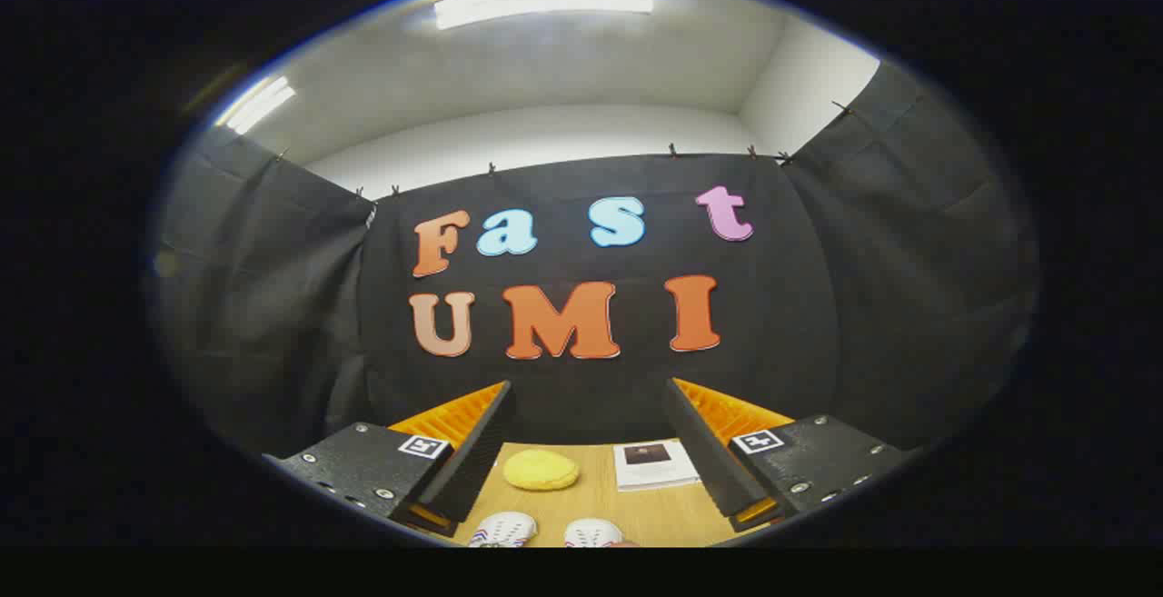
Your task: Open the storage box then place both shoes into the box .Put the left shoe in first, then the right shoe, with the right side of both shoes facing outward in a uniform manner.
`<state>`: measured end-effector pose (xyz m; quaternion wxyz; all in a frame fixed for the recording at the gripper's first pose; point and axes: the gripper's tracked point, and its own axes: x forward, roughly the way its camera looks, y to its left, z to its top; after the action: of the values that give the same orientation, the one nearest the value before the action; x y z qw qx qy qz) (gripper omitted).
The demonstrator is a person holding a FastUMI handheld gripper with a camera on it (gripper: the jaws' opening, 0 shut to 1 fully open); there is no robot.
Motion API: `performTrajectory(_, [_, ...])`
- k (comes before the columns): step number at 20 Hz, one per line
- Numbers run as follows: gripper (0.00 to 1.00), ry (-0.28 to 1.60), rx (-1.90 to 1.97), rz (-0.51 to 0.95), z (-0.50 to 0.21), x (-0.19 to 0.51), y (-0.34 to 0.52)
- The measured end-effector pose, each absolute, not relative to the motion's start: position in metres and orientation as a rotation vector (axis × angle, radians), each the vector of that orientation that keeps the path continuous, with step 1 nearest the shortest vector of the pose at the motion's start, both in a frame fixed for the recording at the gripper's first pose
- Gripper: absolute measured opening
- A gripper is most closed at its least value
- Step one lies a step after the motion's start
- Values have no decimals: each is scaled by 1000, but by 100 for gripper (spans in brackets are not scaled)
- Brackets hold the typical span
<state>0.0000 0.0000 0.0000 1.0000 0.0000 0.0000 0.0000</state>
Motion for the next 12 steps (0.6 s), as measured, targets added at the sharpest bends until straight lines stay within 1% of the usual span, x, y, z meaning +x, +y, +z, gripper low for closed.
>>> performTrajectory(12, [97, -1, 5, 24, -3, 5, 12])
